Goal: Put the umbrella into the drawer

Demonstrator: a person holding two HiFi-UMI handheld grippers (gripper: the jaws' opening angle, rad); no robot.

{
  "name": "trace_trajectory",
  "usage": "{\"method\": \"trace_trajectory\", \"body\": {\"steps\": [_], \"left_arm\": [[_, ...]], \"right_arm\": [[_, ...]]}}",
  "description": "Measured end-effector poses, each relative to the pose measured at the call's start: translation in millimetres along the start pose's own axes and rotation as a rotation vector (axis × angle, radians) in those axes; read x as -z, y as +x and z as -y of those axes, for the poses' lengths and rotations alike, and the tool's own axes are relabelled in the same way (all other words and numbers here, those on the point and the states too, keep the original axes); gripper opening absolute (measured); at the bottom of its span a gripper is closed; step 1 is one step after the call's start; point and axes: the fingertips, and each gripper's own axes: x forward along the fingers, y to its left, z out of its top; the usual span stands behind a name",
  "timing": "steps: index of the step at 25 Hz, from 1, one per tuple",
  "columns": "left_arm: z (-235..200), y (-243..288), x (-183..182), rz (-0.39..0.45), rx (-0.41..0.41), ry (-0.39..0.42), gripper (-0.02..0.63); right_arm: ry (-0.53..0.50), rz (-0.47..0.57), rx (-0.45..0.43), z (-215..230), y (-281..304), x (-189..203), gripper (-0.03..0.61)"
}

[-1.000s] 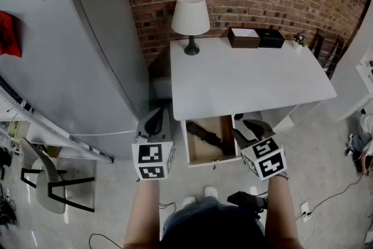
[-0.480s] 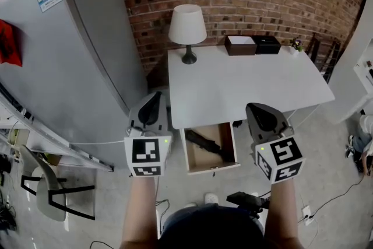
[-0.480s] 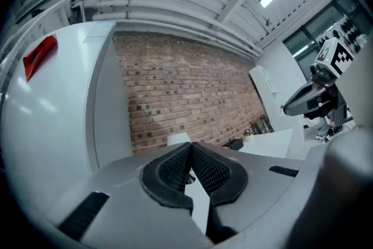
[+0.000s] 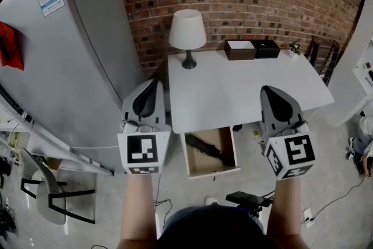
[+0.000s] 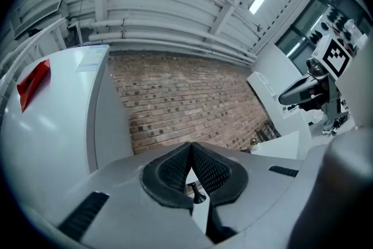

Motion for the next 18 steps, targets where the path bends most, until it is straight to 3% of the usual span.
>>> {"method": "trace_trajectory", "body": {"steps": [18], "left_arm": [[-5.8, 1.0, -15.5, 0.018, -0.007, 0.034, 0.002]], "right_arm": [[-0.023, 0.022, 0.037, 11.5, -4.7, -12.7, 0.0]]}}
